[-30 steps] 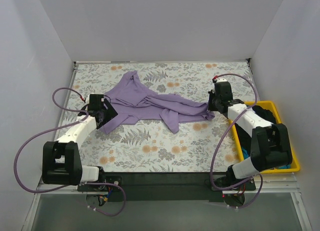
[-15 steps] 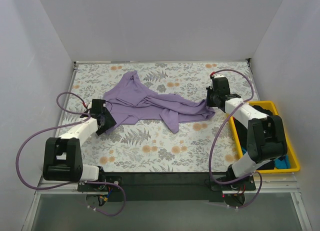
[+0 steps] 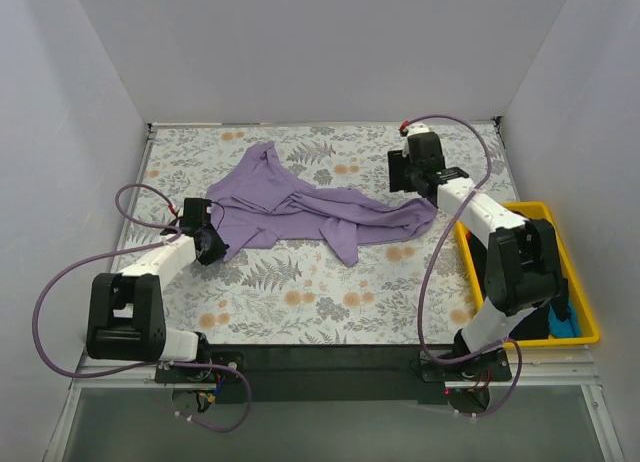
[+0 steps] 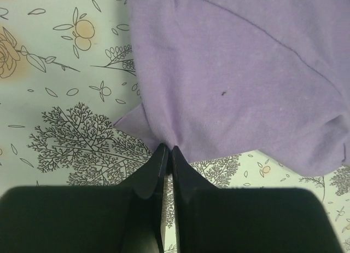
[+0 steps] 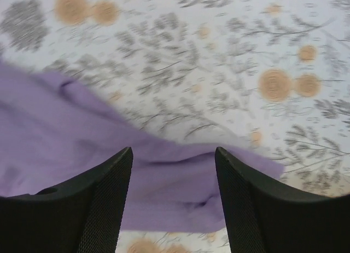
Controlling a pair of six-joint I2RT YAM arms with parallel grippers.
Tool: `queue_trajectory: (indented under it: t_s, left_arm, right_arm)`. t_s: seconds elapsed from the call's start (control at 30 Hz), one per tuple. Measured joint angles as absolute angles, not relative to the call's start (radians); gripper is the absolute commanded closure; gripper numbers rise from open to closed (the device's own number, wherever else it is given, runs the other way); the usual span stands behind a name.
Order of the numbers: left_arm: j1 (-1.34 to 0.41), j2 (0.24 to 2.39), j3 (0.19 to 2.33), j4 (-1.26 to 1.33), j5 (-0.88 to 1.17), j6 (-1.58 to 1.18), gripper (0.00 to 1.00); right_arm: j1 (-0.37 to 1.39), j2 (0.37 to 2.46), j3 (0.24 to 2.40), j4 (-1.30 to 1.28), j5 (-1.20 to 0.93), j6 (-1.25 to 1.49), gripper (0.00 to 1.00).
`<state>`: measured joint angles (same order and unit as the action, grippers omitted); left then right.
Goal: Fold and stack the t-shirts
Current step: Flatten the tshirt out
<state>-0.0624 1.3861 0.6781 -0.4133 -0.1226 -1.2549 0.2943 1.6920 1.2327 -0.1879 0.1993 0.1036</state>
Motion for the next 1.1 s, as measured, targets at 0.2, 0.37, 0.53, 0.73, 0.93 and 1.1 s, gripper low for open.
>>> queue_trajectory:
  t_s: [0.2, 0.37, 0.53, 0.73, 0.93, 1.1]
  left_arm:
    - [-0.062, 1.350, 0.678, -0.413, -0.102, -1.253, 1.00]
    - [-0.062, 1.319, 0.700, -0.434, -0.090, -1.254, 1.00]
    - [-0.062, 1.292, 0.757, -0.458, -0.084, -1.258, 1.00]
    - [-0.062, 1.278, 0.835, -0.494, -0.077, -1.264, 1.00]
    - [-0.062, 1.246, 0.907, -0.543, -0.084, -1.264, 1.00]
    - [-0.033, 1.234, 0.996, -0.583, -0.100, -1.255, 1.00]
  right_arm:
    - [0.560, 1.568, 1.108, -0.184, 0.073, 0.076, 0.26]
    - [0.708, 1.597, 1.046, -0.207, 0.024, 0.070, 0.24]
    - [0.752, 1.668, 1.035, -0.246, 0.054, 0.062, 0.29]
    - [0.767, 1.721, 1.024, -0.267, 0.119, 0.046, 0.61]
    - [0.761, 1.689, 0.980, -0.272, 0.251, 0.056, 0.99]
    - [0.638, 1.533, 0.952, -0.340, 0.344, 0.082, 0.99]
